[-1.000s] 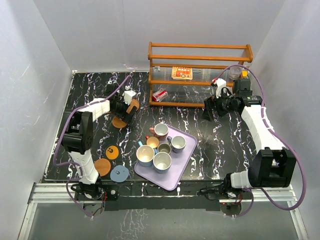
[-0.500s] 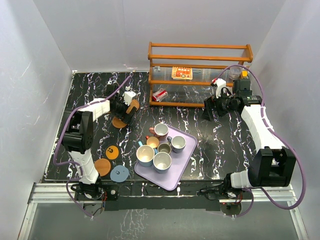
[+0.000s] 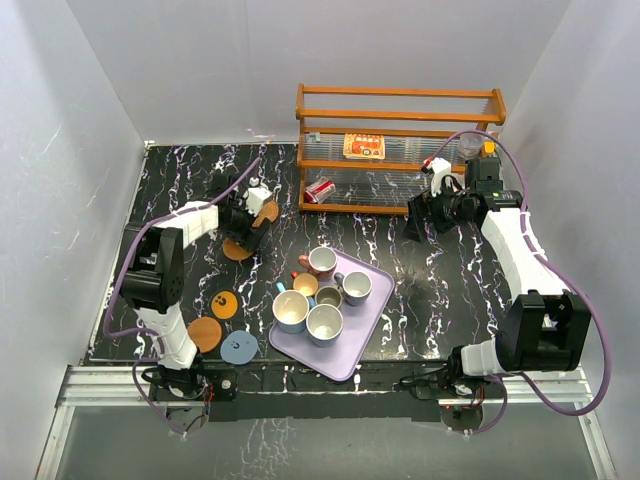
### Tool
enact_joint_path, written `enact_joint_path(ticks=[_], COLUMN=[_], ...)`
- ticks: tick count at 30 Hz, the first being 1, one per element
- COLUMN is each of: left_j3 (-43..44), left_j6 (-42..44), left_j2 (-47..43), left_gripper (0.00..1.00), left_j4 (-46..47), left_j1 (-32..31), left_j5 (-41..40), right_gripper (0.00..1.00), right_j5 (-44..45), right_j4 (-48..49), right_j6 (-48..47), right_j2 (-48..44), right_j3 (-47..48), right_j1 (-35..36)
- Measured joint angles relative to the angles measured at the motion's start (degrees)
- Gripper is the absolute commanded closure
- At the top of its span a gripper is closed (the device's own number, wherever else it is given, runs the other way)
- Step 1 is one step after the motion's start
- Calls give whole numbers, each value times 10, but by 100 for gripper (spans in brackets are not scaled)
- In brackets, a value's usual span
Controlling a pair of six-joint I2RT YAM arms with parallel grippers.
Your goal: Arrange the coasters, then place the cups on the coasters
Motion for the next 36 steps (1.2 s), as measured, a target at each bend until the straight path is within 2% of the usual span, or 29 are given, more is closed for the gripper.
enact_joint_path(ticks=[11, 36], left_j3=[-29, -43], left_j6=[1, -2], left_j2=[-26, -38], left_gripper=[18, 18], left_j4=[2, 3], left_j1=[4, 75], left_j5=[-26, -33], right_gripper=[2, 2], right_j5=[-9, -13], right_j4=[0, -1], right_j6=[1, 7], right_j2=[11, 17], right_j3=[0, 0], right_j1=[0, 0])
